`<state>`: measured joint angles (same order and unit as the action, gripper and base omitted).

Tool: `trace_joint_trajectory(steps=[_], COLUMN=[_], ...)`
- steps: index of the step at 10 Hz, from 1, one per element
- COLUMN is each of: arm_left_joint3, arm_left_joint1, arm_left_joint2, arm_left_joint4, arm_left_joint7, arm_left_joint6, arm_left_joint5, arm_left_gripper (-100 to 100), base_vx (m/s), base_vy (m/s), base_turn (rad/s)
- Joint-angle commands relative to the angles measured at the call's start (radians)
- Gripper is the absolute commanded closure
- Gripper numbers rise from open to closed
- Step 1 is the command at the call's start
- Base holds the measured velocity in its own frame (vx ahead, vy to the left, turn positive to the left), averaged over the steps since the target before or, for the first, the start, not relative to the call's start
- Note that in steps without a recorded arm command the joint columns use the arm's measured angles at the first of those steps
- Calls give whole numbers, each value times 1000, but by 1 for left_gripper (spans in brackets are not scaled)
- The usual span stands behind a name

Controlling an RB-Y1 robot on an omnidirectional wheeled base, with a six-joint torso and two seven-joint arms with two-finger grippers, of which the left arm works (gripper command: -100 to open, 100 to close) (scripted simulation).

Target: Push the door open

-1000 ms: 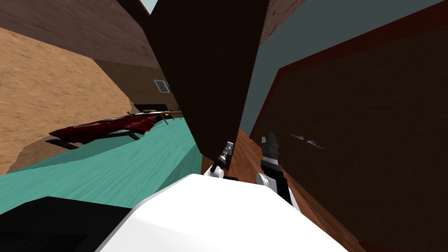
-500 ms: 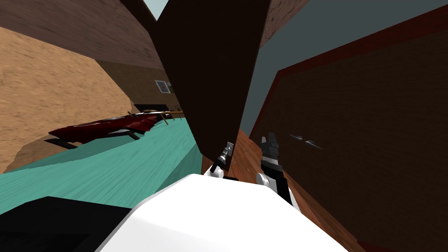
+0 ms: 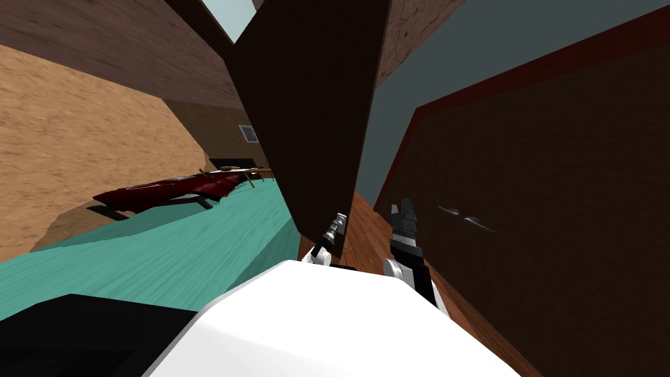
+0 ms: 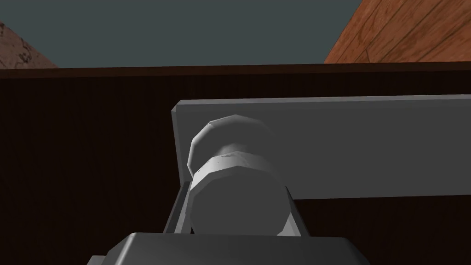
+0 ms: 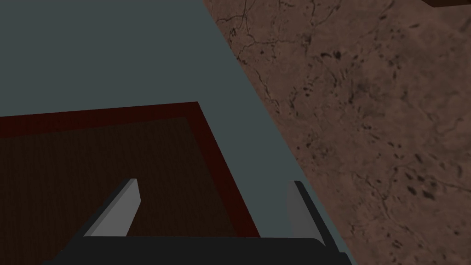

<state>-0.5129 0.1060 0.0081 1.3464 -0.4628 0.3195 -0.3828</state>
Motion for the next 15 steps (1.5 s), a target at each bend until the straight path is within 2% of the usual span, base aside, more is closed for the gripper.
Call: trace_joint_trajectory(steps=[1, 4, 5, 7, 11, 15], arm_left_joint3=[31, 71, 44, 29, -16, -54], arm_left_joint1=[3, 1, -22, -46, -119, -178], arm_left_joint2=[18, -2, 24, 38, 66, 79], arm_left_joint4=[11, 16, -2, -24, -93, -149], arm_left_joint7=[-1, -6, 26, 53, 136, 203], arm_left_joint6=[0, -4, 2, 6, 20, 32], arm_left_joint5=[-8, -18, -4, 6, 38, 63], arm_left_gripper=[100, 100, -100, -100, -100, -100], base_vx=[149, 166, 70, -3, 10, 3], base_vy=[-189, -179, -48, 91, 74, 41], base_turn=[119, 121, 249, 142, 190, 159])
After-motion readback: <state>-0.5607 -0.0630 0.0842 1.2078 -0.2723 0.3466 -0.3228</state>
